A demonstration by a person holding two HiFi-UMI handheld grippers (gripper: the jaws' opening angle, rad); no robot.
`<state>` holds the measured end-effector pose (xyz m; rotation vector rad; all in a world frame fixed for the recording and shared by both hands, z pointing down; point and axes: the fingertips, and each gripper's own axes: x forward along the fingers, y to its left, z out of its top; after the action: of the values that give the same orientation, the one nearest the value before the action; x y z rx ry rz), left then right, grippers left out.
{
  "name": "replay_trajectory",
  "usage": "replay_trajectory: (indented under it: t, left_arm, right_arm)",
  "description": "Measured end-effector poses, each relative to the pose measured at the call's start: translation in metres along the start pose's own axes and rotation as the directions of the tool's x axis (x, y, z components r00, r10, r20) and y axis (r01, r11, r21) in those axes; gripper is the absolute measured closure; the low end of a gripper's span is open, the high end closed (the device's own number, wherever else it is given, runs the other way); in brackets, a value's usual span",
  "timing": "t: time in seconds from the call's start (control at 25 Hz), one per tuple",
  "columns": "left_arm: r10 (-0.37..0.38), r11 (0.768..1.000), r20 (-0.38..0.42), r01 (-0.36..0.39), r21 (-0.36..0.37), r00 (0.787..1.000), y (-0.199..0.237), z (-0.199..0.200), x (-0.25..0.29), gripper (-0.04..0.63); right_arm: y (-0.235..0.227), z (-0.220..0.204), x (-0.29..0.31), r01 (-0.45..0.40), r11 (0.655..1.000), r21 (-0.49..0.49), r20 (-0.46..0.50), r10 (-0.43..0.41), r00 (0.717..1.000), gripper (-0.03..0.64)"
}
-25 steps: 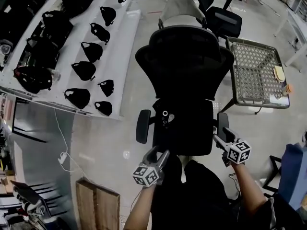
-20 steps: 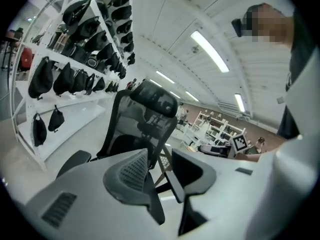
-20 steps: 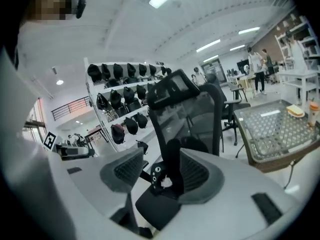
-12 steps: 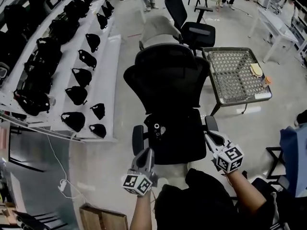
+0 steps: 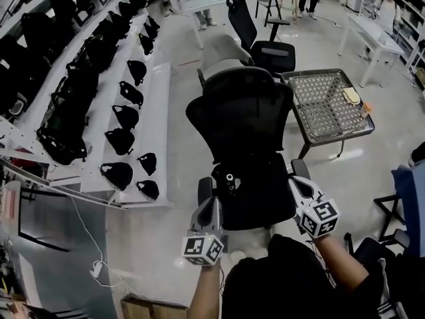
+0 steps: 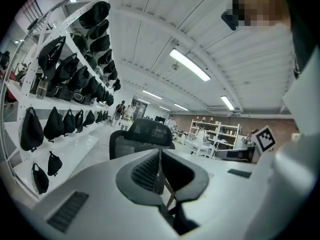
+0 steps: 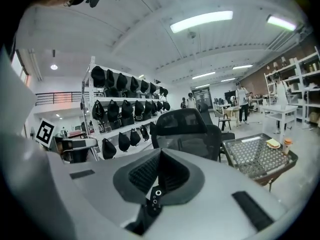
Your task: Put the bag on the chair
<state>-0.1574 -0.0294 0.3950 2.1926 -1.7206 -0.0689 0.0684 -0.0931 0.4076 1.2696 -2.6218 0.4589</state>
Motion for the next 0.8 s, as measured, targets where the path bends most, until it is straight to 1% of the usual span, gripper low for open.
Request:
replay_trajectory:
  t: [0.12, 0.28, 0.52, 0.8]
  left_arm:
    - [-0.003, 1.0, 0.008, 0.003, 0.012, 1.0, -0.001, 0.008, -0.002, 0.575]
    - [-0.011, 1.0, 0.016, 0.011, -0.004, 1.0, -0.003, 0.011, 0.001, 0.575]
    - [-0.017, 1.0, -0.004, 0.017, 0.003, 1.0, -0.01, 0.008, 0.01, 0.575]
    - [-0.009, 1.0, -0.015, 0.009, 0.001, 1.0, -0.016, -0.002, 0.021, 0.575]
  right_arm:
    - [0.008, 0.01, 0.001, 0.003, 1.0, -0.014, 0.014, -0.003, 1.0, 0.617]
    - [0.01, 0.018, 0.0, 0.006, 0.999, -0.041, 0.019, -0.005, 1.0, 0.618]
    - [0.005, 0.028, 0.002, 0.01, 0.997, -0.075, 0.026, -0.008, 1.0, 0.618]
    - [-0.002, 0.03, 0.01, -0.018, 0.997, -0.073, 0.028, 0.02, 0.999, 0.618]
